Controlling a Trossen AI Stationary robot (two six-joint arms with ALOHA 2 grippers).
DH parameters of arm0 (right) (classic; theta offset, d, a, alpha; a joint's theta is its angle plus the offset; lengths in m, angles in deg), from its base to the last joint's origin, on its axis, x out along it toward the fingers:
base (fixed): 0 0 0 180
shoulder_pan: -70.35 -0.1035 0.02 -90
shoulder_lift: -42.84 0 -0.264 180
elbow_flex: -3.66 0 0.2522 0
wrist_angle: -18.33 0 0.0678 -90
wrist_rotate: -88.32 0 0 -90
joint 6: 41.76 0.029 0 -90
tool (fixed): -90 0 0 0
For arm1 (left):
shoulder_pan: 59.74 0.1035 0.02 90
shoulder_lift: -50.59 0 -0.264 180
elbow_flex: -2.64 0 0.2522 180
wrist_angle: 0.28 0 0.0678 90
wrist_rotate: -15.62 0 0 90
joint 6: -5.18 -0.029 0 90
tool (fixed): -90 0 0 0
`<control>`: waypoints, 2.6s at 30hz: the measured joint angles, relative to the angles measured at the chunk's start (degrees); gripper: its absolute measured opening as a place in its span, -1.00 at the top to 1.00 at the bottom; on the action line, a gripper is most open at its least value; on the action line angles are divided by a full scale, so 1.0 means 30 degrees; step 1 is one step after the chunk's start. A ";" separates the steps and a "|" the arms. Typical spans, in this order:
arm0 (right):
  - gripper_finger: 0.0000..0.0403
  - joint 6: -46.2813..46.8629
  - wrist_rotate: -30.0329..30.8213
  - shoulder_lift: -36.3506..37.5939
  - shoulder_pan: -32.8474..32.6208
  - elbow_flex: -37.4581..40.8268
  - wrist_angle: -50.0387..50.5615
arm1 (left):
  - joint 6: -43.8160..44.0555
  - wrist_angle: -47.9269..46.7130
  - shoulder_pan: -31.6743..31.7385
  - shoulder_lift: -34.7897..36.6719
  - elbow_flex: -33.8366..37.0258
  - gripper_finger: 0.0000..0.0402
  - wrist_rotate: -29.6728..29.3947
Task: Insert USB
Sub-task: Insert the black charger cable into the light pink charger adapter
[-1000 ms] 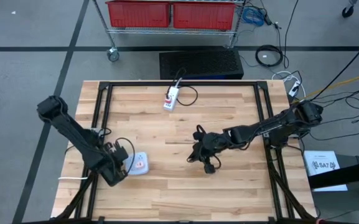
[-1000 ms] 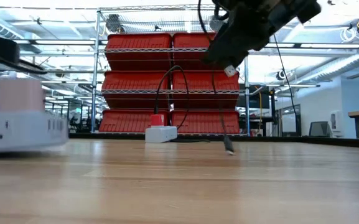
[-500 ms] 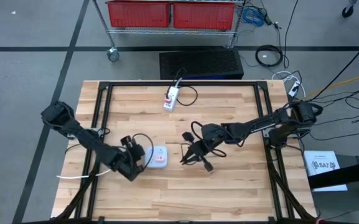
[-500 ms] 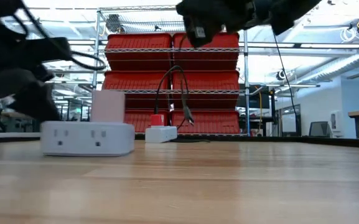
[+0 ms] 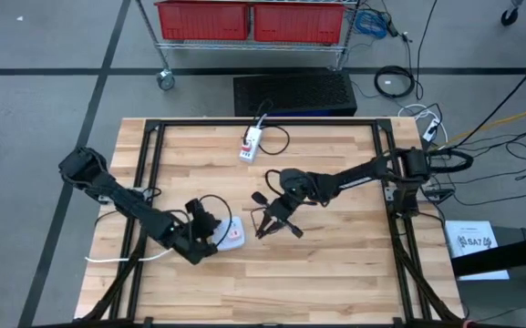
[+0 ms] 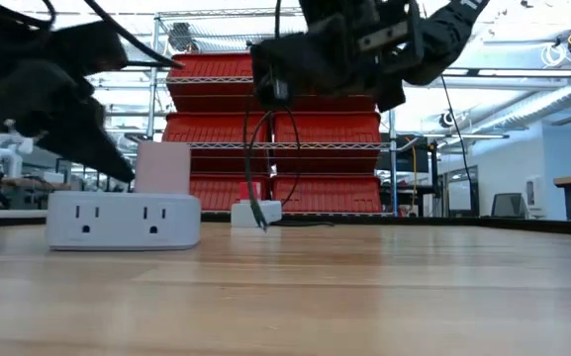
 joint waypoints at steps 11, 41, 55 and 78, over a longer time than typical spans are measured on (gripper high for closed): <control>0.99 -0.0740 0.1465 0.0750 0.2609 -0.0103 0.2163 | 0.4931 0.0875 -0.2190 0.1679 -0.0015 0.99 -0.3887; 0.99 0.0928 -0.1027 0.0750 0.1159 -0.0787 0.4811 | -1.5475 1.8074 0.9009 -0.0277 -0.0016 0.37 1.5804; 0.99 0.1395 -0.0857 0.0736 0.1149 -0.0766 0.4696 | -1.7137 1.8433 0.9318 -0.2000 -0.1370 0.38 1.7867; 0.69 0.2415 0.1079 0.1888 0.1363 -0.0823 0.6607 | -1.7499 1.9319 0.9345 -0.1614 -0.1341 0.96 1.7558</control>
